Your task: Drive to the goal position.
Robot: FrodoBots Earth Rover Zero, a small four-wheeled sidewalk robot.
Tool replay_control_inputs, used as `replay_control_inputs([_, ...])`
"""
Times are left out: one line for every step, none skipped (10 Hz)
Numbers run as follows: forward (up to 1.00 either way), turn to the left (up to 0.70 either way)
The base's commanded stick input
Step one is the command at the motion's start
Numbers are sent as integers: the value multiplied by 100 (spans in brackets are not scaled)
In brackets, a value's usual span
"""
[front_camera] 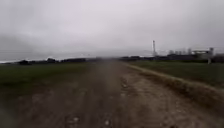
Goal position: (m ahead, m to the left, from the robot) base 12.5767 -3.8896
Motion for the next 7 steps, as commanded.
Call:
replay_control_inputs([85, -16])
replay_control_inputs([85, -21])
replay_control_inputs([85, -26])
replay_control_inputs([85, -30])
replay_control_inputs([85, -30])
replay_control_inputs([85, -15])
replay_control_inputs([85, 0])
